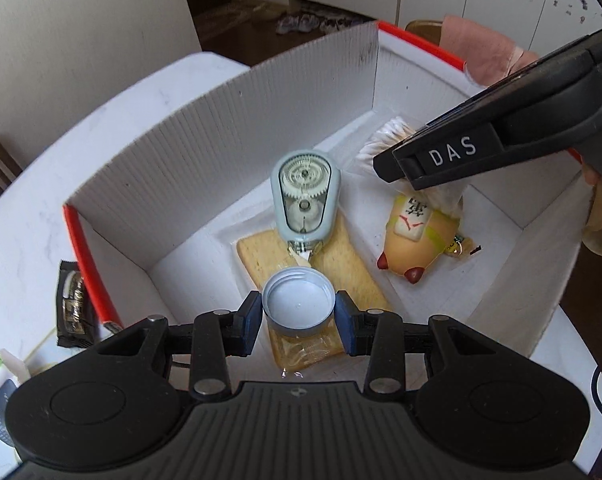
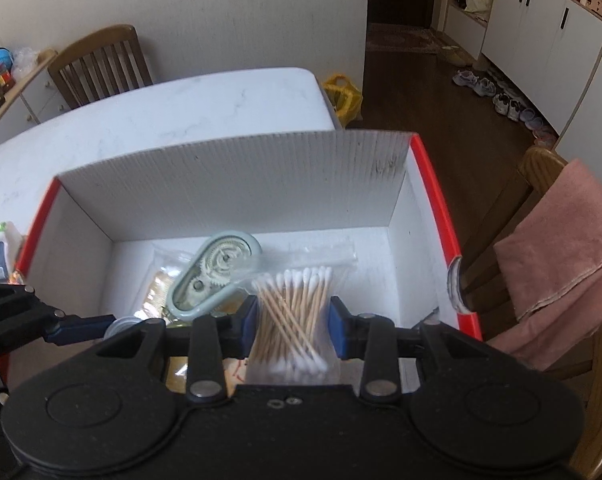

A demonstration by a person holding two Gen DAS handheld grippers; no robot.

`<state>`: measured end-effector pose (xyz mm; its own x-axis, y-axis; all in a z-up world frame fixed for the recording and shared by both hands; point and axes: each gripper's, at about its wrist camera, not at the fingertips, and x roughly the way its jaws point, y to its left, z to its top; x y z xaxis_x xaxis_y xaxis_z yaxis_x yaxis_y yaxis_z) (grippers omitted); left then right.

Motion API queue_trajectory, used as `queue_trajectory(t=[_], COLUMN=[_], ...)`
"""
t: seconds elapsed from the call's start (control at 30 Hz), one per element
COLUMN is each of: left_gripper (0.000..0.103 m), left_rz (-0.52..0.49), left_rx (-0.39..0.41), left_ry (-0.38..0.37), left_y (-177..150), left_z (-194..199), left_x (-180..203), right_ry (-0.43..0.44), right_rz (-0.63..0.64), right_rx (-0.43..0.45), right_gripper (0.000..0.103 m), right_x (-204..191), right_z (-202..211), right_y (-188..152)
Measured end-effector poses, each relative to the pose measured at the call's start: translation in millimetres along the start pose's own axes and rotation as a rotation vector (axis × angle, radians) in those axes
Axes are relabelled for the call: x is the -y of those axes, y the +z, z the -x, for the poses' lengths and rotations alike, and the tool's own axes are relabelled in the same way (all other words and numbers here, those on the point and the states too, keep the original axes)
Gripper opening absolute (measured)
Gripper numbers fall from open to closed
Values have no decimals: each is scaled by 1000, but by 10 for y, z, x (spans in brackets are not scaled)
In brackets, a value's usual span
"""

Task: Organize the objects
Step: 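Carry cotton-swab bag and bottle cap into the shoebox and open both tools, then withdraw both tools from the shoebox back over the table items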

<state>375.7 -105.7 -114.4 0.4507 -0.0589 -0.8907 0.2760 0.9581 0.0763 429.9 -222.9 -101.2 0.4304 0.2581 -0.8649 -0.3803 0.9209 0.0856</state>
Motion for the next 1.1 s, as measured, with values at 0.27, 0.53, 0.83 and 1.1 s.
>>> queue_trajectory(t=[0.27, 0.53, 0.83, 1.1], left_gripper=[38, 56, 60, 60], left_rz=[19, 13, 36, 84], left_rx=[-44, -39, 6, 92], left_ry=[-17, -13, -28, -65], left_y=[38, 47, 14, -41], left_z=[-93, -63, 98, 431], left_x=[-7, 22, 15, -95], right_ry=[-7, -14, -14, 27], right_rz=[9, 26, 50, 60], right_rx=[-22, -23, 14, 58], right_gripper=[37, 40, 60, 61], right_x=[28, 33, 34, 6], right_z=[-67, -35, 140, 464], right_y=[13, 10, -21, -55])
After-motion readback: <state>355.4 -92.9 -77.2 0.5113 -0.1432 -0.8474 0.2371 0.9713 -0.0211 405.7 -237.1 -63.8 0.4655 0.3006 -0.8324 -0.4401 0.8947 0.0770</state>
